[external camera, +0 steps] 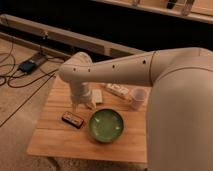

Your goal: Drag the ceramic bowl in a circle

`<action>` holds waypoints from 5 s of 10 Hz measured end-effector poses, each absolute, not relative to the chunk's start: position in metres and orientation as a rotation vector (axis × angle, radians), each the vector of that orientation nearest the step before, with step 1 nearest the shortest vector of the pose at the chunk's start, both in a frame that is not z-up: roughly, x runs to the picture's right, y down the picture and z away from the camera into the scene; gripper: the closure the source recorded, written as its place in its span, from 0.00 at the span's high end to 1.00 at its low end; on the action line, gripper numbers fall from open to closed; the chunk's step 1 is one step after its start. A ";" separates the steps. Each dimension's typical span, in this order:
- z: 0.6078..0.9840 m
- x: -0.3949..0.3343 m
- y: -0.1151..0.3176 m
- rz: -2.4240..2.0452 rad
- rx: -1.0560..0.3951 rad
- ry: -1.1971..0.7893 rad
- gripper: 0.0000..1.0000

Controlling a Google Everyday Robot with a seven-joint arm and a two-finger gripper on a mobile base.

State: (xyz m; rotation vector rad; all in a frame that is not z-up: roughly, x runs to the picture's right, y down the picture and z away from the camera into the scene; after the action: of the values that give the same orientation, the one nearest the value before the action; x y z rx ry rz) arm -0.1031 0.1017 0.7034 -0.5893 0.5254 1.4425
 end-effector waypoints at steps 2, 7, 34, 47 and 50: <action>0.703 -0.103 0.102 1.443 -0.589 0.525 0.65; 0.703 -0.103 0.102 1.443 -0.589 0.525 0.65; 0.772 -0.067 0.183 1.407 -0.540 0.609 0.65; 0.771 -0.056 0.243 1.409 -0.650 0.716 0.00; 0.754 -0.039 0.236 1.453 -0.632 0.743 0.00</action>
State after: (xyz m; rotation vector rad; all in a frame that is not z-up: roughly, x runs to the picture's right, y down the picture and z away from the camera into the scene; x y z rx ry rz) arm -0.0386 0.2355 0.7543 -0.6319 0.7428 1.4531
